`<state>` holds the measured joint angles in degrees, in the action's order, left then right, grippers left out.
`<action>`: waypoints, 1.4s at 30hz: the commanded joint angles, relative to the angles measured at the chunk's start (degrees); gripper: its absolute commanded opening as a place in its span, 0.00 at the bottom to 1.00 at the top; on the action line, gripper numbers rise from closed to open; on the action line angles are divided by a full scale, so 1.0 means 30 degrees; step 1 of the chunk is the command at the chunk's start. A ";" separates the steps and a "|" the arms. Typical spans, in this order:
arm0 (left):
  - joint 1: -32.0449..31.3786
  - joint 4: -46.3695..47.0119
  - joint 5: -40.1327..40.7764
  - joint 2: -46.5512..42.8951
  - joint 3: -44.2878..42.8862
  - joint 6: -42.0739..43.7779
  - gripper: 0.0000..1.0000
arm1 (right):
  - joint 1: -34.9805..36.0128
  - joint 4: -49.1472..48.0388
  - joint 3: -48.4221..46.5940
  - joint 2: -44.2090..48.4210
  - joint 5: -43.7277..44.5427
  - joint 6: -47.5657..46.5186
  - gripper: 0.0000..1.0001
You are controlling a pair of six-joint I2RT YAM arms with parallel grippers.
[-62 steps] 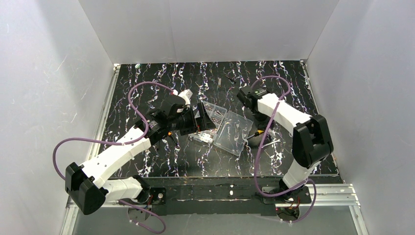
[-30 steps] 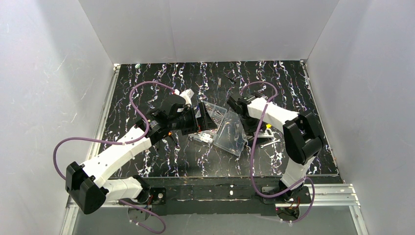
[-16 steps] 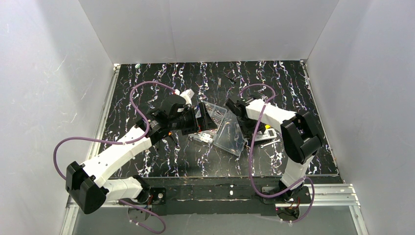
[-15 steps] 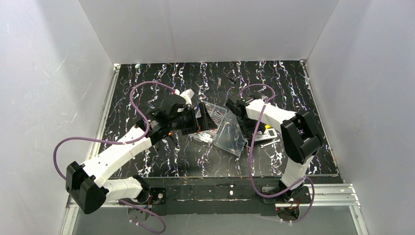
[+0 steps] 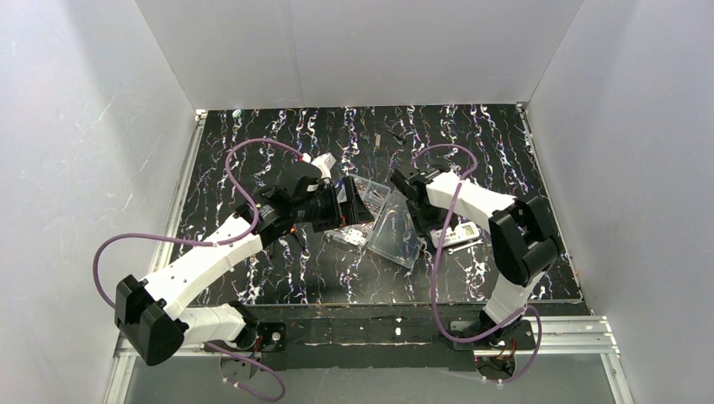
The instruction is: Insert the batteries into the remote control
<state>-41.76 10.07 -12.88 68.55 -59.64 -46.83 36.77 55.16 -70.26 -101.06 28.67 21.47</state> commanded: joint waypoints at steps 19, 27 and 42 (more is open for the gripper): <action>0.0021 -0.7206 0.5763 -0.0600 -0.1959 0.4325 0.98 | -0.5533 -1.3717 0.7731 1.1583 -1.4362 0.2636 0.68; 0.0019 -0.8398 0.7361 -0.0656 -0.1083 0.4273 0.98 | -0.8261 -2.0142 1.3598 1.6422 -1.4884 0.6550 0.68; 0.0029 -0.8441 0.9920 -0.2593 0.1948 0.3815 0.98 | -0.8362 -2.3839 2.0158 2.6207 -0.8154 0.5639 0.77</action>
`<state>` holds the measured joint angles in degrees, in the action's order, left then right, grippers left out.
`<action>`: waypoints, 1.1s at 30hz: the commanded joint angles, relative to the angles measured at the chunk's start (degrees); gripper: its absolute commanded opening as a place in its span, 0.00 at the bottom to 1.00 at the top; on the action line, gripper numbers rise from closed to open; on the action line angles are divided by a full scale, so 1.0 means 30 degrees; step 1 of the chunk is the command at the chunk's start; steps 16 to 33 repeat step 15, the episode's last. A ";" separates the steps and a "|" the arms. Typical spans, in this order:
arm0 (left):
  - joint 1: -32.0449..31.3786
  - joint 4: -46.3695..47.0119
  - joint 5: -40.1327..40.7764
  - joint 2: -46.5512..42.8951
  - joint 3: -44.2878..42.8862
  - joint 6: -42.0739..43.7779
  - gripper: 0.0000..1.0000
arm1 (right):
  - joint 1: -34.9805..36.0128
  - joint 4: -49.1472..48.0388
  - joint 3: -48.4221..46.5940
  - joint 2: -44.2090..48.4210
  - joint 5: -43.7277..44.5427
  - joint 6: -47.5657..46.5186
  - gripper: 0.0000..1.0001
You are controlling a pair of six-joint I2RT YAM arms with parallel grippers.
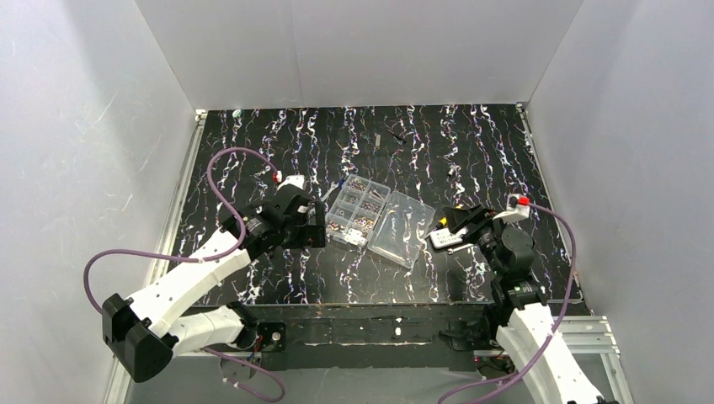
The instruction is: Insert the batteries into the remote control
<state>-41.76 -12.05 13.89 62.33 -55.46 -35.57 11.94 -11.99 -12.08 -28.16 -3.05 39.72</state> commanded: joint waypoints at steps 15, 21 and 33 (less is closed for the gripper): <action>0.0030 0.0277 0.1060 -0.0877 0.1127 0.0471 0.98 | -0.0085 -0.0715 0.1430 0.2844 0.4139 0.0931 0.85; 0.0030 0.0277 0.1060 -0.0877 0.1127 0.0471 0.98 | -0.0085 -0.0715 0.1430 0.2844 0.4139 0.0931 0.85; 0.0030 0.0277 0.1060 -0.0877 0.1127 0.0471 0.98 | -0.0085 -0.0715 0.1430 0.2844 0.4139 0.0931 0.85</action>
